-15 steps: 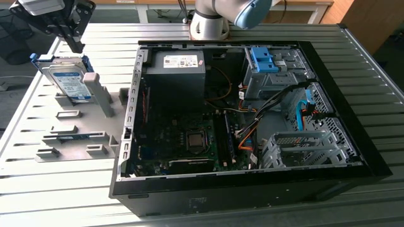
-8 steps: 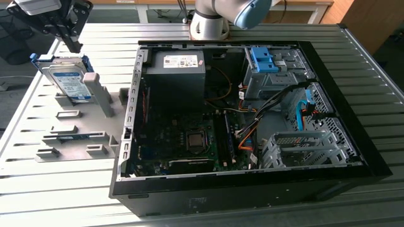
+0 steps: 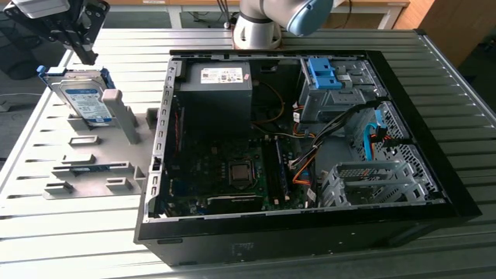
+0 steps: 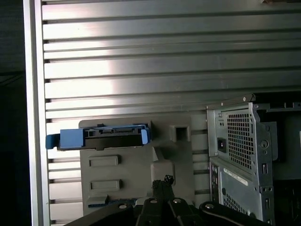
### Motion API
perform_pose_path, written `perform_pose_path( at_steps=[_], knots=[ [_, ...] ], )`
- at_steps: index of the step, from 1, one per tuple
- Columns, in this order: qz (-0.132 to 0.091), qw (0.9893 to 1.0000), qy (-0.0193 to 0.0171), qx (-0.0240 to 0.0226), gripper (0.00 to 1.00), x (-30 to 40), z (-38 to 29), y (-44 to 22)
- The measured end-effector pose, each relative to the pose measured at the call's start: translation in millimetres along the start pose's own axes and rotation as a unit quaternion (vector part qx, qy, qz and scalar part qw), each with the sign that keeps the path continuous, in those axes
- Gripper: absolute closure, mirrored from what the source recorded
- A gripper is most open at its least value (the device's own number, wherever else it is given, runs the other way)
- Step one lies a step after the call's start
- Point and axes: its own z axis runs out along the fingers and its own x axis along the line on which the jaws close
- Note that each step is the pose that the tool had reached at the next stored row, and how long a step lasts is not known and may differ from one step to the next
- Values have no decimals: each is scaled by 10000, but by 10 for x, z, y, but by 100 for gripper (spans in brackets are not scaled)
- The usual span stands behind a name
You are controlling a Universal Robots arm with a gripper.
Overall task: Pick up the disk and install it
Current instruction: 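Reach for the disk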
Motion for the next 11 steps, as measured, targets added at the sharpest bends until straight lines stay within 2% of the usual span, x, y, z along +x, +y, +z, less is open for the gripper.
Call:
perform_pose_path(
  at_steps=[11],
  knots=[
    [0, 10000, 0, 0, 89, 67, 5, 8]
  ],
)
